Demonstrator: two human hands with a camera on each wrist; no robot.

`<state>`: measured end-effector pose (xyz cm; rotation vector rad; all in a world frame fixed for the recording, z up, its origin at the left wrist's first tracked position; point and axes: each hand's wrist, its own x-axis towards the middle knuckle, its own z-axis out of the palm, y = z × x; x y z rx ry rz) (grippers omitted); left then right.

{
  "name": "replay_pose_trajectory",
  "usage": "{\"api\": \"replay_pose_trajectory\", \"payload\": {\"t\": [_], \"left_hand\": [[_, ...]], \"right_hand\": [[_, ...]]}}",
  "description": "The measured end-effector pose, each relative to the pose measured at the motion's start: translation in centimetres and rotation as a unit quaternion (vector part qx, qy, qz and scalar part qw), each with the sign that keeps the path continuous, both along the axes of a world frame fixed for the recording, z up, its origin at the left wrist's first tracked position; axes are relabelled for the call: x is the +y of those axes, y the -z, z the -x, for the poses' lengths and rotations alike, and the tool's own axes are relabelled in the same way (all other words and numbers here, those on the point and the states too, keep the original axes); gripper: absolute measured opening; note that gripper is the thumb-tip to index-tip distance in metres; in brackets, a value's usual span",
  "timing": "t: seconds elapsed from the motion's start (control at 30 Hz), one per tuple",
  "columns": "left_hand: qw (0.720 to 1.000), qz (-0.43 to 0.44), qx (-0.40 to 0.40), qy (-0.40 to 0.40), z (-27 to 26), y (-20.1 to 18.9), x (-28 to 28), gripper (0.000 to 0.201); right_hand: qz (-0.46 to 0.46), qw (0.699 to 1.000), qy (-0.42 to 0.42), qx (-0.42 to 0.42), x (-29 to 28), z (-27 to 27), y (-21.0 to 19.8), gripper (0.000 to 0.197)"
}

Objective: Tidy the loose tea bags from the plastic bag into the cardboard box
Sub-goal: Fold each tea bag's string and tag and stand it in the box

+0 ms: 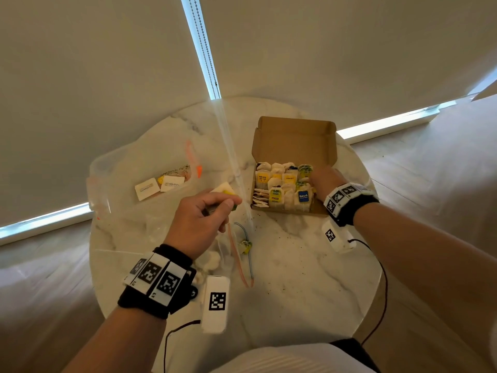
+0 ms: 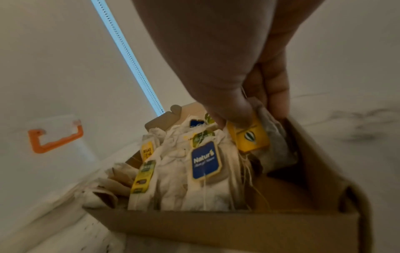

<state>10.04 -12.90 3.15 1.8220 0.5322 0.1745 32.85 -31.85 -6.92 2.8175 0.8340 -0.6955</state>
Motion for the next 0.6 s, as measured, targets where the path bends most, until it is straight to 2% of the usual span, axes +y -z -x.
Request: {"api": "replay_pose_trajectory", "payload": {"t": [0.13,0.2,0.37,0.5,0.6], "left_hand": [[1.0,0.0,0.0,0.002,-0.4,0.1,0.3,0.022],[1.0,0.002,-0.002,0.003,-0.5,0.3,0.4,0.023],[1.0,0.016,-0.008,0.001,-0.6,0.6,0.1,0.024],[1.0,0.022,-0.013,0.002,-0.5,0.6,0.0,0.024],[0.998,0.053,-0.02,-0.008,-0.2,0.7,0.0,0.027]], "right_hand": [[-0.037,0.997,0.062,0.025,0.2,-1.1,0.4,0.006],[-0.058,0.994,0.088,0.03,-0.1,-1.7,0.7,0.013],[-0.074,0.984,0.161,0.007,-0.2,-2.1,1.5,0.013],[-0.091,0.981,0.165,-0.045,-0.5,-1.3,1.7,0.016],[-0.14,0.974,0.168,-0.06,-0.7,-0.5,0.9,0.02]]}}
